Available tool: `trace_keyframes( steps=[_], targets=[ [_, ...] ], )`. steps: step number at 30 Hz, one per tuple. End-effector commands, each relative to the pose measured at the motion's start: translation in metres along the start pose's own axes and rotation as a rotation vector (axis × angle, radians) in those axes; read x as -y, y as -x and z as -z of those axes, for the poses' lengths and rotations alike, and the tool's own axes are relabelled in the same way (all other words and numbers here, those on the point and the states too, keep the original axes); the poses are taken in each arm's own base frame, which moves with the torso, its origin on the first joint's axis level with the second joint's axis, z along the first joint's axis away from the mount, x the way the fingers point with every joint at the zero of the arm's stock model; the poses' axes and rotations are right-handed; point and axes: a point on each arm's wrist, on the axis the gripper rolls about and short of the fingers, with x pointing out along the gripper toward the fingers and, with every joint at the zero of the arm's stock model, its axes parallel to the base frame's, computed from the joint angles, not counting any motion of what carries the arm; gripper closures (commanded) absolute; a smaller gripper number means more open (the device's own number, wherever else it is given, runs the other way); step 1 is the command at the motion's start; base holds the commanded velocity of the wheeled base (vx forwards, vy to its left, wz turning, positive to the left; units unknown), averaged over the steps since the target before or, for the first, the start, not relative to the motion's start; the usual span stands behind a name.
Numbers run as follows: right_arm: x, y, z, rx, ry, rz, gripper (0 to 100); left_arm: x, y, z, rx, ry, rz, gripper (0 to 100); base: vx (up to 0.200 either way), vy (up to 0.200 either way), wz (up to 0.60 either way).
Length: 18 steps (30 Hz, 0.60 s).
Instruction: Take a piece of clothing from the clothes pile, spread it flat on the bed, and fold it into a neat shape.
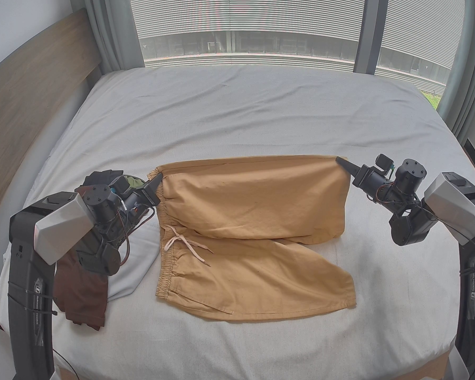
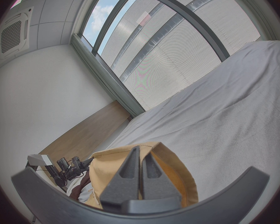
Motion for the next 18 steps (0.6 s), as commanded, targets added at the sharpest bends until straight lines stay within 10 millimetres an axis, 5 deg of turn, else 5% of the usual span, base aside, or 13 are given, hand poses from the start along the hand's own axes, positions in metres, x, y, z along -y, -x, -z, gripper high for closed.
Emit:
trace_keyframes(
  steps=[1,13,14,18],
  targets=[
    [0.007,-0.004,0.006,-0.007,-0.003,0.001,100,-0.008,-0.004,0.012,-0.006,0.016,-0.003,100,0.0,0.0,0.0],
    [0.016,-0.012,0.011,0.003,0.007,-0.008,100,-0.014,-0.008,0.014,0.007,0.026,-0.005,100,0.0,0.0,0.0],
    [0.017,-0.013,0.012,0.004,0.008,-0.009,100,-0.015,-0.008,0.012,0.011,0.026,-0.006,0,0.0,0.0,0.0],
    [0.017,-0.017,0.007,0.013,0.013,-0.013,100,-0.016,-0.009,0.01,0.021,0.022,-0.005,0,0.0,0.0,0.0]
  ],
)
